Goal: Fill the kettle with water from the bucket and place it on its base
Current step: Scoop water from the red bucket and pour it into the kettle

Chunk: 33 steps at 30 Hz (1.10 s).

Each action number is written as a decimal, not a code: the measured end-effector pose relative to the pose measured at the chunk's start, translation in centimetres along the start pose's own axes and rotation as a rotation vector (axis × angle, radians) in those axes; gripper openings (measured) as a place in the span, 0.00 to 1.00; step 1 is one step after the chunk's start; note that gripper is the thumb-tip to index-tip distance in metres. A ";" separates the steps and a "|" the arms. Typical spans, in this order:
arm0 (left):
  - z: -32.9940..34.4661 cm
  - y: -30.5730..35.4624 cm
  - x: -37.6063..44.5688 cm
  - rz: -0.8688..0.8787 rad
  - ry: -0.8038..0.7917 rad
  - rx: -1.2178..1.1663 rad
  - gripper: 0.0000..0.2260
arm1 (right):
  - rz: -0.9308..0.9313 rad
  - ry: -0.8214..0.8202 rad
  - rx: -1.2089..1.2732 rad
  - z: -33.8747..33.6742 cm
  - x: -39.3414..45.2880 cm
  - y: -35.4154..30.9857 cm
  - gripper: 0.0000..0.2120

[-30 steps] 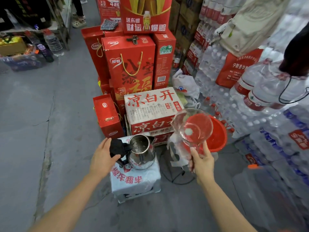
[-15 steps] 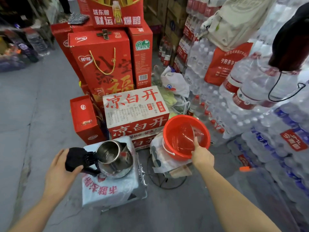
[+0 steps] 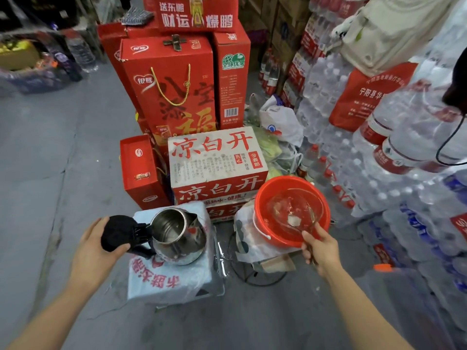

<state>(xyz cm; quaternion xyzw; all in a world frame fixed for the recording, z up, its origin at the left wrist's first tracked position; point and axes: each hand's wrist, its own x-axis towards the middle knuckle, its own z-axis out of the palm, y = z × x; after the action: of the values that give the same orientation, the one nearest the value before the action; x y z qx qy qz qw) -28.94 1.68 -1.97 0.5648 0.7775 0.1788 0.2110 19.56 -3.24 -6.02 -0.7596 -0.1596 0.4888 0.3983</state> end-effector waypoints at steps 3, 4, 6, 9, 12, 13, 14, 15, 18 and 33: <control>-0.2 0.2 0.0 0.004 -0.008 0.005 0.35 | -0.030 -0.032 0.132 -1.4 -2.5 -0.4 0.33; -0.3 0.3 0.0 0.001 -0.016 0.012 0.35 | -0.049 -0.063 0.162 -1.7 -3.4 -0.8 0.33; -0.5 0.5 0.0 -0.004 -0.038 0.014 0.35 | -0.093 -0.118 0.211 -1.7 -5.5 -1.8 0.40; -0.9 0.6 0.3 0.010 -0.088 0.021 0.36 | -0.152 -0.170 0.248 -1.2 -8.3 -3.1 0.47; -1.3 0.7 0.4 0.006 -0.133 0.015 0.38 | -0.213 -0.231 0.211 -0.1 -9.9 -3.4 0.33; -1.5 0.8 0.4 0.007 -0.146 0.011 0.38 | -0.222 -0.248 0.207 0.5 -10.4 -3.5 0.35; -1.6 0.9 0.4 0.016 -0.156 0.014 0.38 | -0.227 -0.271 0.204 1.3 -10.9 -3.6 0.39; -1.7 1.0 0.5 0.030 -0.163 0.021 0.38 | -0.225 -0.296 0.192 2.2 -11.5 -3.7 0.44; -2.1 1.1 0.6 0.075 -0.184 0.039 0.36 | -0.233 -0.369 0.204 5.5 -13.3 -3.6 0.54; -2.2 -0.9 1.9 0.163 -0.253 0.092 0.38 | -0.529 -0.136 -0.286 17.1 -15.3 -1.6 0.35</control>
<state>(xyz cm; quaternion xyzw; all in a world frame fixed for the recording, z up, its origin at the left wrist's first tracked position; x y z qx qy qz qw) -31.35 3.16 -0.79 0.6533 0.7035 0.0868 0.2661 -2.26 -4.24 1.07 -0.7055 -0.4454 0.3904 0.3892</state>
